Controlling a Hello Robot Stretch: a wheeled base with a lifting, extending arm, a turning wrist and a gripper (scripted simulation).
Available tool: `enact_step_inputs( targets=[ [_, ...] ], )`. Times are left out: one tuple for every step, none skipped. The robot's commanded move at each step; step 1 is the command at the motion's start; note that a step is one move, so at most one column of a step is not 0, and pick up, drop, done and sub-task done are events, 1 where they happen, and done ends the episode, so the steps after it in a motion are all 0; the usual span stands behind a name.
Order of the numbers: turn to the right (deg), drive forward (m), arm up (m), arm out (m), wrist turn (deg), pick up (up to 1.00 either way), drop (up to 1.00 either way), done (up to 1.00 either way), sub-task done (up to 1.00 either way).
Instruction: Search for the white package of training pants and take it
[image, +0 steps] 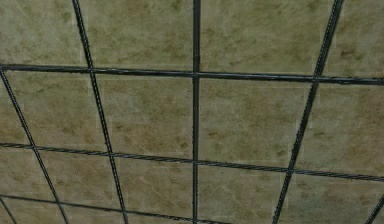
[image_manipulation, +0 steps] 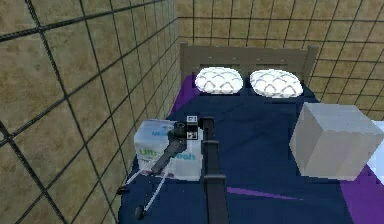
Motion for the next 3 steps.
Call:
enact_step_inputs(
  targets=[
    [0.0,0.00,0.00,0.00,45.0,0.00,0.00,0.00,0.00],
    [0.0,0.00,0.00,0.00,45.0,0.00,0.00,0.00,0.00],
    [0.0,0.00,0.00,0.00,45.0,0.00,0.00,0.00,0.00]
  ],
)
